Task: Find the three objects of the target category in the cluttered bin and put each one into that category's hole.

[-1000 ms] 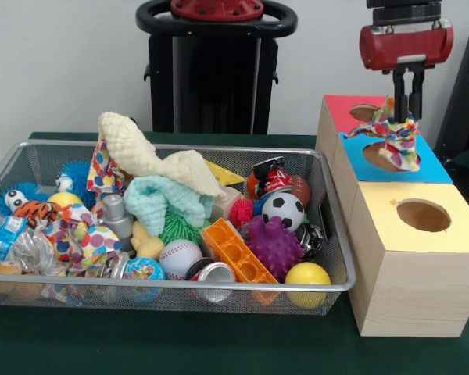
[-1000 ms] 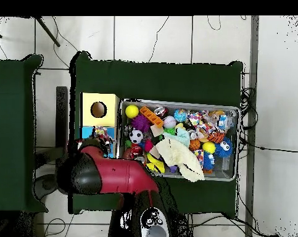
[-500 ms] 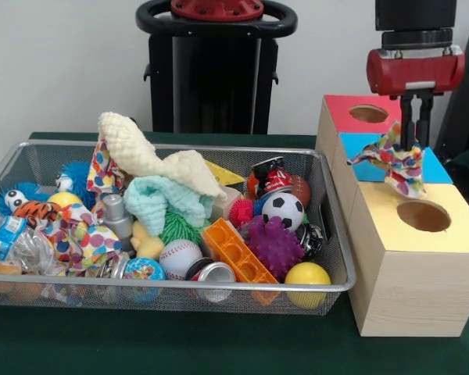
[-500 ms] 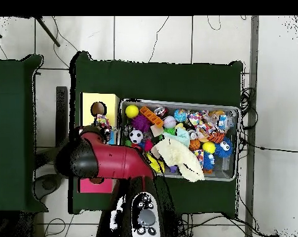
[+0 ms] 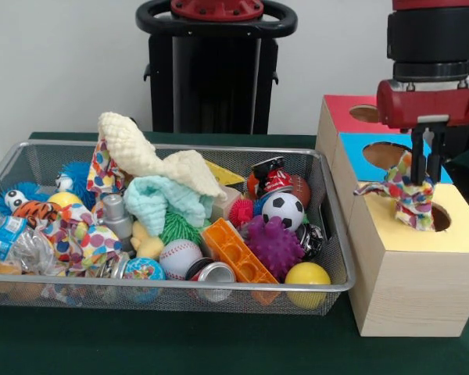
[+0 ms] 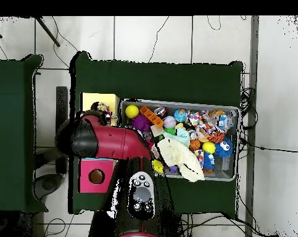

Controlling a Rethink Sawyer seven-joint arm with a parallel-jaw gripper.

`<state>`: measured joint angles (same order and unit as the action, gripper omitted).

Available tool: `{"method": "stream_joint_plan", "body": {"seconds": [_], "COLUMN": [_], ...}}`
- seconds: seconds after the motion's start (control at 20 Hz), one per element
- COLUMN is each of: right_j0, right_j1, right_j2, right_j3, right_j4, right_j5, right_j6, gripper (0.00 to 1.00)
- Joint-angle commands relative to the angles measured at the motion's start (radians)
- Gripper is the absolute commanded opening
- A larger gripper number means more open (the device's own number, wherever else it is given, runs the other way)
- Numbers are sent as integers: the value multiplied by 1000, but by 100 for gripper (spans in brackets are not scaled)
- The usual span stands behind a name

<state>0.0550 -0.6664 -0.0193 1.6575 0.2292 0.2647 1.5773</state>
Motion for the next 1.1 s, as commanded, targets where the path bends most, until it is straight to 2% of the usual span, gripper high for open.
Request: {"method": "stream_joint_plan", "body": {"seconds": [0.05,0.75,1.1], "right_j0": [-16,8,-10], "right_j1": [131,214,239], "right_j2": [2,19,31], "right_j3": [-149,-137,-129], "right_j4": [42,30,12], "right_j5": [71,-14,-45], "right_j6": [194,203,185], "gripper": [0,0,0]}}
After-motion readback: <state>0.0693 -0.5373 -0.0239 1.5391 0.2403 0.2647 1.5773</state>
